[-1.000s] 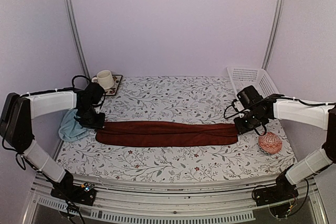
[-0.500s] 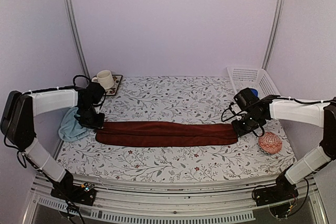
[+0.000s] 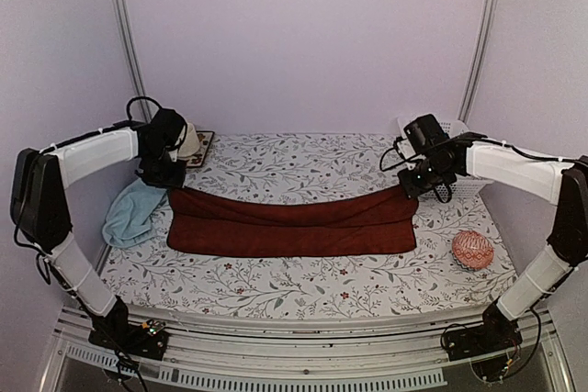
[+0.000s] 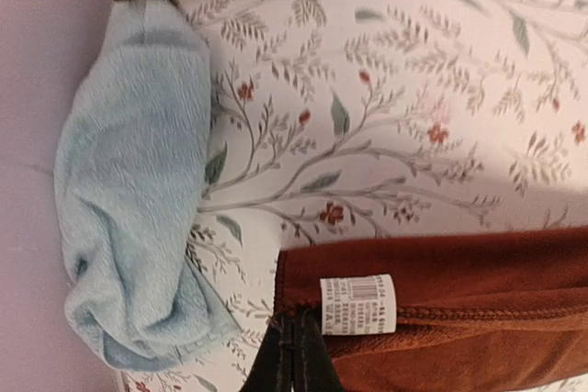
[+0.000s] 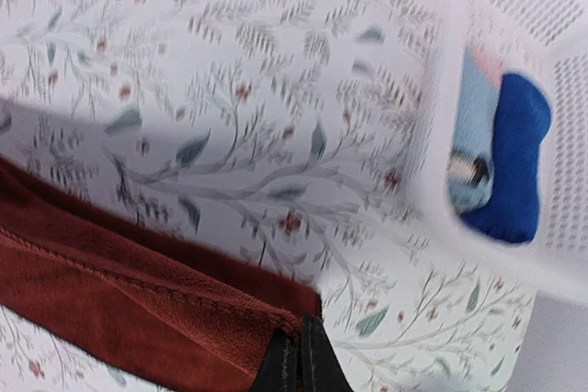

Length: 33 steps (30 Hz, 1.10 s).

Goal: Roll the towels
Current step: Fold the towel at the center of the board.

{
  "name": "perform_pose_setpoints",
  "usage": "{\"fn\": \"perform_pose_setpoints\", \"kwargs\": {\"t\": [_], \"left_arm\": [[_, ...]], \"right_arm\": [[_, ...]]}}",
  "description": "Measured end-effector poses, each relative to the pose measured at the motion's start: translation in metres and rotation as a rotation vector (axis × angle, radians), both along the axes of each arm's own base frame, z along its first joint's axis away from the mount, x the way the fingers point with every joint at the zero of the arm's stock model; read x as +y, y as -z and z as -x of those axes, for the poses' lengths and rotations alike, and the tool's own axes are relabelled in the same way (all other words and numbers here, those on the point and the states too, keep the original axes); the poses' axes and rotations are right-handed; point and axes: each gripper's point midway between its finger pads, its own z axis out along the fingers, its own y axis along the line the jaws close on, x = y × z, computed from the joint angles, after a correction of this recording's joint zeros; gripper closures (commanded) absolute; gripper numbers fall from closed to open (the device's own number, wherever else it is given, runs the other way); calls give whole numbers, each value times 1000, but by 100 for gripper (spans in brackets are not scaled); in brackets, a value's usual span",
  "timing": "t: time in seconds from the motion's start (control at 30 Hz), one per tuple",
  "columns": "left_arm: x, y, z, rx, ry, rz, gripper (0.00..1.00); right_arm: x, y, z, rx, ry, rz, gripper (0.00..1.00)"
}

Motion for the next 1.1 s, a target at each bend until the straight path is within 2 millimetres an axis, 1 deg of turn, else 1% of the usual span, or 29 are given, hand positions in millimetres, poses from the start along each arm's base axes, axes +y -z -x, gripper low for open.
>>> {"fn": "perform_pose_setpoints", "kwargs": {"t": [0.07, 0.1, 0.17, 0.23, 0.27, 0.3, 0.33, 0.37, 0.43, 0.47, 0.5, 0.57, 0.63, 0.73, 0.83, 0.9, 0.97, 1.1], "left_arm": [[-1, -17, -24, -65, -8, 1, 100], [-2, -28, -42, -108, -14, 5, 100], [1, -32, -60, -137, -26, 1, 100], [3, -30, -81, -156, -35, -14, 100], [2, -15, -117, -175, -38, -31, 100], [2, -13, -118, -174, -38, -32, 100], [4, -3, -122, -148, -39, -46, 100], [3, 3, -132, -139, -38, -58, 100], [1, 12, -163, -165, -39, -69, 100], [1, 17, -178, -176, -41, -73, 100], [1, 22, -189, -185, -42, -75, 100], [2, 28, -205, -197, -44, -74, 100], [1, 30, -218, -213, -42, -63, 100], [-1, 25, -238, -256, -36, -54, 100], [1, 23, -254, -296, -36, -54, 100], [3, 23, -260, -312, -34, -62, 100], [5, 25, -264, -318, -31, -71, 100], [6, 30, -261, -312, -20, -82, 100]], "right_arm": [[5, -27, -34, -88, 4, -9, 98], [6, -36, -49, -124, 8, -6, 98], [5, -44, -76, -169, 21, 15, 98], [4, -40, -104, -190, 33, 46, 97], [-2, -21, -139, -200, 56, 90, 98], [-2, -21, -139, -200, 56, 90, 98], [-8, -11, -146, -175, 60, 119, 98], [-9, -8, -160, -181, 64, 130, 98], [-12, -4, -190, -214, 77, 136, 97], [-16, -2, -203, -228, 85, 138, 97], [-20, 1, -212, -238, 90, 142, 97], [-28, 6, -224, -250, 99, 146, 97], [-32, 10, -233, -263, 96, 150, 97], [-29, 15, -246, -283, 79, 161, 97], [-25, 20, -261, -309, 70, 162, 96], [-24, 24, -267, -319, 66, 163, 96], [-23, 29, -268, -318, 59, 170, 96], [-21, 28, -268, -320, 45, 167, 96]]}}
